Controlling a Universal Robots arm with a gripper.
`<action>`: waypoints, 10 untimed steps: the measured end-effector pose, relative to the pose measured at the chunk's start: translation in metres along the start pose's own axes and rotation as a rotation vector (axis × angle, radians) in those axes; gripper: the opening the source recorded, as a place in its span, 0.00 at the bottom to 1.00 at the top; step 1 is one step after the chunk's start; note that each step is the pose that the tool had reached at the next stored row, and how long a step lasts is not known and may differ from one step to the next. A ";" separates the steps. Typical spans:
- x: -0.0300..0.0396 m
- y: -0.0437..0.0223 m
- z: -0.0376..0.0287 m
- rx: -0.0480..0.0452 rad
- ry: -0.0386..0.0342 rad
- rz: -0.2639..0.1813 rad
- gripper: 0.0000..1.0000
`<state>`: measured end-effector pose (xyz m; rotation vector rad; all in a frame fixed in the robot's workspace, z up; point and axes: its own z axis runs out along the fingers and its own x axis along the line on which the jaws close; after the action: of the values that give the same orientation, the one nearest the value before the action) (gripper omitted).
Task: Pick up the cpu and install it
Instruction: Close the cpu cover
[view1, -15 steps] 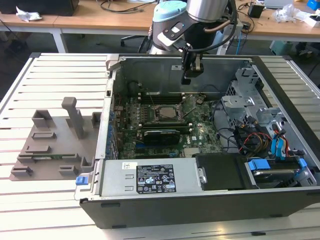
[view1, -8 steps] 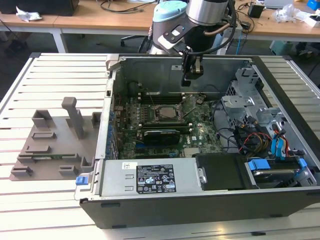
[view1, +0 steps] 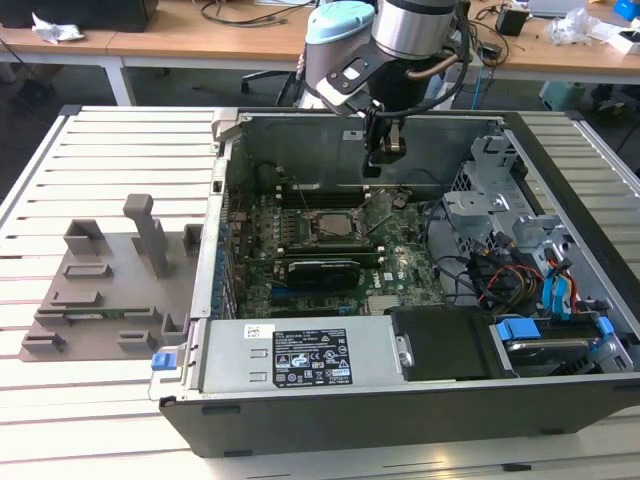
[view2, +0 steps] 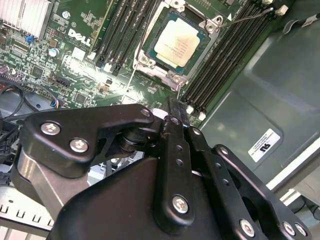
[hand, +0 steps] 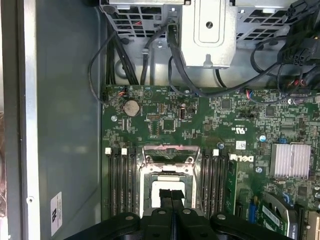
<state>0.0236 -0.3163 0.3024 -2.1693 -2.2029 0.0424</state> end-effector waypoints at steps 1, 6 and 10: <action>0.0000 0.0003 0.0016 0.0000 0.0000 0.000 0.11; 0.0009 0.0078 0.0045 0.0007 -0.0004 -0.001 0.11; 0.0018 0.0158 0.0084 0.0017 -0.0008 -0.005 0.11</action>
<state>0.0389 -0.3141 0.2932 -2.1631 -2.2080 0.0450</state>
